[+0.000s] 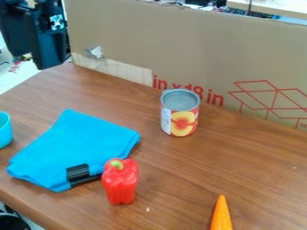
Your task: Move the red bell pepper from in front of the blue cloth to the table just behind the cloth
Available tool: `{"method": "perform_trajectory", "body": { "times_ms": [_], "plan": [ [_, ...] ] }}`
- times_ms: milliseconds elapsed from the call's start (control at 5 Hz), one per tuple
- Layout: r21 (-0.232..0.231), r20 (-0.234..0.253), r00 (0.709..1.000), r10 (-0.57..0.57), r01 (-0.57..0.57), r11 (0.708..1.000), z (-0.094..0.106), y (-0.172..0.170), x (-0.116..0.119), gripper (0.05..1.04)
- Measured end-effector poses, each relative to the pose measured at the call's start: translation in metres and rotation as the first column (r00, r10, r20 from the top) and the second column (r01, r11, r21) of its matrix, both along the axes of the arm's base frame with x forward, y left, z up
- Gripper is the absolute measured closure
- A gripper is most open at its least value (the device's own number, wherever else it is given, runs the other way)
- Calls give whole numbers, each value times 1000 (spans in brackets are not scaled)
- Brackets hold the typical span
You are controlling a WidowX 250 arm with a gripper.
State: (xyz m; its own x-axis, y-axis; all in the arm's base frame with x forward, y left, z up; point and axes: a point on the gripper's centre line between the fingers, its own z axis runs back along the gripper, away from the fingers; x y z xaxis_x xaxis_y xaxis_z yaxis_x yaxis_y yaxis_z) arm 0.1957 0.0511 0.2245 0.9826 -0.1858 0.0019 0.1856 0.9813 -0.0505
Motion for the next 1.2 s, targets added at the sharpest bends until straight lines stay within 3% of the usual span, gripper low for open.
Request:
{"method": "perform_trajectory", "body": {
  "times_ms": [200, 600, 1000, 1200],
  "plan": [
    [-4, -19, 1000, 6, -7, 1000, -6, 0, 0, 83],
    [81, 8, 997, -81, 80, 993, -41, -45, 7, 83],
    [27, -34, 981, -190, 191, 981, -75, -56, 8, 83],
    [24, -45, 975, -216, 217, 976, -88, -55, 12, 83]
  ]
}}
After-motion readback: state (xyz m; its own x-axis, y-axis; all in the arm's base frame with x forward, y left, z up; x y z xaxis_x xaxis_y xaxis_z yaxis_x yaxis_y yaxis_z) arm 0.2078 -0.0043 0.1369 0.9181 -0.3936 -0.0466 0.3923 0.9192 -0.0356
